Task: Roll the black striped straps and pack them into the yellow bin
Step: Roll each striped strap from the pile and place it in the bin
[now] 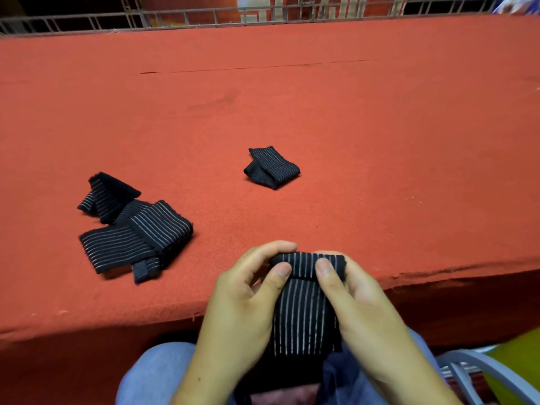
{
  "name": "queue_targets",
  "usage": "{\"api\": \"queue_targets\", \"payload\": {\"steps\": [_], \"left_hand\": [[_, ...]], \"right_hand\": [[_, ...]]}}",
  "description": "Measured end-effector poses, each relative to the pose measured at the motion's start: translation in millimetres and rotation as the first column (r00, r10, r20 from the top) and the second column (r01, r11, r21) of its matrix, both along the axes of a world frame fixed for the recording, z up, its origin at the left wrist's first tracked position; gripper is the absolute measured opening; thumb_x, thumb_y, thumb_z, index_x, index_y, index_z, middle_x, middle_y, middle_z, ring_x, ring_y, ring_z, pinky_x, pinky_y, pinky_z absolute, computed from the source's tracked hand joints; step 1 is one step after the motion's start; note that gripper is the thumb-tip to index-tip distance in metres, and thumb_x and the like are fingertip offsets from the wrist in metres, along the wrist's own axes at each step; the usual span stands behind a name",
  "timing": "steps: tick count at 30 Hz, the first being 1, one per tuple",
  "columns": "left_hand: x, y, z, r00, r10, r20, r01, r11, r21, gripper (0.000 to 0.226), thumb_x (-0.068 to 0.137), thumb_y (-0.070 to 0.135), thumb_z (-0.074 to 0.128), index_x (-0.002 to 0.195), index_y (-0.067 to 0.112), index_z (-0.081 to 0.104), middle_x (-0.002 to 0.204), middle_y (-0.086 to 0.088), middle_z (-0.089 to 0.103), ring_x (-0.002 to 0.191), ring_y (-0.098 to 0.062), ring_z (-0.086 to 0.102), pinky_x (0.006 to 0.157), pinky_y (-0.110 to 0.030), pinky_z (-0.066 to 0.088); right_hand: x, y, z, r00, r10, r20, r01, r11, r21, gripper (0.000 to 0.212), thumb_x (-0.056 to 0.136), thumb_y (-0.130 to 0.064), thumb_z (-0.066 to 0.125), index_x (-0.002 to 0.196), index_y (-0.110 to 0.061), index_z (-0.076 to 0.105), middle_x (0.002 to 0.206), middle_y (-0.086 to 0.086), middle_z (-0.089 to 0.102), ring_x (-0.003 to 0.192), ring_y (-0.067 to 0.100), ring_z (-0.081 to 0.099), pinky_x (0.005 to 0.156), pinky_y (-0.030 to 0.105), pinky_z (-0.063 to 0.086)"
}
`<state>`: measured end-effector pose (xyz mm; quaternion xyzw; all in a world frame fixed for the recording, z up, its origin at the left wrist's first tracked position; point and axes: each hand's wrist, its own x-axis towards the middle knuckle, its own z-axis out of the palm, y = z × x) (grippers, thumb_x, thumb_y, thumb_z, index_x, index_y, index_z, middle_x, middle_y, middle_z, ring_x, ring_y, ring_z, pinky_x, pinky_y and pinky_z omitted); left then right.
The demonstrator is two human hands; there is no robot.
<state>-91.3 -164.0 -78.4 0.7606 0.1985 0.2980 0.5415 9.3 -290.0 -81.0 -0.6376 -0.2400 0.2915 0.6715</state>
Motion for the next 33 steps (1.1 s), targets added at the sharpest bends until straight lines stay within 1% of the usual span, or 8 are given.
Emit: {"api": "queue_targets", "payload": {"steps": [4,11,16,19,22,27,31,33], "left_hand": [[2,-8,2,1.000,-0.016,0.005,0.016,1.000,0.011,0.040,0.102,0.007,0.056,0.128,0.036,0.065,0.123,0.023,0.071,0.120,0.002,0.063,0.100,-0.013,0.045],[7,-20,2,0.995,-0.104,0.003,0.104,0.994,-0.043,0.055,0.103,0.029,0.045,0.155,0.041,0.030,0.150,0.038,0.042,0.143,0.009,0.038,0.119,-0.021,0.032],[4,-10,0,0.995,-0.099,0.020,0.100,0.985,-0.138,0.044,0.103,0.022,0.059,0.144,0.038,0.050,0.138,0.025,0.062,0.131,0.003,0.056,0.107,-0.017,0.044],[1,-3,3,0.999,-0.043,0.018,0.045,0.993,-0.110,0.031,0.095,0.008,0.067,0.116,0.031,0.073,0.114,0.014,0.076,0.107,-0.003,0.071,0.090,-0.015,0.051],[-2,-1,6,0.999,-0.039,-0.004,0.039,0.998,-0.051,0.028,0.094,0.004,0.069,0.105,0.028,0.078,0.109,0.015,0.077,0.108,-0.002,0.070,0.090,-0.014,0.050],[-3,-3,6,0.996,-0.085,-0.001,0.083,0.986,-0.142,0.032,0.093,-0.001,0.067,0.109,0.025,0.076,0.119,0.017,0.075,0.117,0.001,0.066,0.091,-0.009,0.048],[0,-5,6,0.990,-0.141,-0.011,0.131,0.940,-0.316,0.036,0.092,0.030,0.072,0.128,0.026,0.067,0.120,0.013,0.075,0.111,-0.001,0.069,0.090,-0.012,0.050],[2,-6,5,0.990,-0.141,-0.029,0.124,0.938,-0.322,0.036,0.091,0.037,0.074,0.125,0.030,0.068,0.115,0.009,0.076,0.107,-0.005,0.072,0.087,-0.016,0.053]], "right_hand": [[-2,5,-2,0.998,-0.054,-0.007,0.054,0.998,-0.025,0.046,0.084,-0.079,0.054,0.101,-0.038,0.066,0.082,-0.007,0.072,0.078,0.008,0.067,0.081,0.044,0.053],[-6,6,1,0.995,-0.085,-0.059,0.087,0.996,0.026,0.035,0.078,-0.073,0.057,0.096,-0.043,0.060,0.075,-0.008,0.069,0.070,0.011,0.064,0.070,0.039,0.051],[-1,1,1,0.999,-0.039,0.018,0.039,0.998,0.047,0.024,0.096,-0.061,0.059,0.103,-0.038,0.060,0.082,-0.004,0.069,0.076,0.012,0.064,0.075,0.041,0.052],[3,-3,0,0.999,-0.019,-0.025,0.020,0.999,0.048,0.029,0.088,-0.059,0.062,0.102,-0.034,0.064,0.086,0.000,0.067,0.081,0.015,0.062,0.080,0.046,0.049],[3,-4,0,0.993,0.012,-0.115,-0.010,1.000,0.019,0.036,0.085,-0.066,0.063,0.095,-0.031,0.067,0.080,-0.006,0.066,0.077,0.011,0.060,0.076,0.040,0.045],[8,-6,1,0.993,-0.002,-0.114,0.004,1.000,0.018,0.024,0.084,-0.049,0.066,0.098,-0.029,0.067,0.079,-0.001,0.065,0.075,0.018,0.058,0.071,0.042,0.043],[12,-11,4,0.995,0.016,-0.096,-0.017,1.000,-0.003,0.005,0.099,-0.033,0.066,0.103,-0.034,0.064,0.081,0.002,0.067,0.073,0.021,0.061,0.068,0.043,0.046],[12,-12,8,0.997,0.036,-0.062,-0.037,0.999,-0.018,0.012,0.098,-0.027,0.062,0.107,-0.035,0.062,0.080,0.001,0.067,0.072,0.020,0.061,0.066,0.042,0.047]]}}
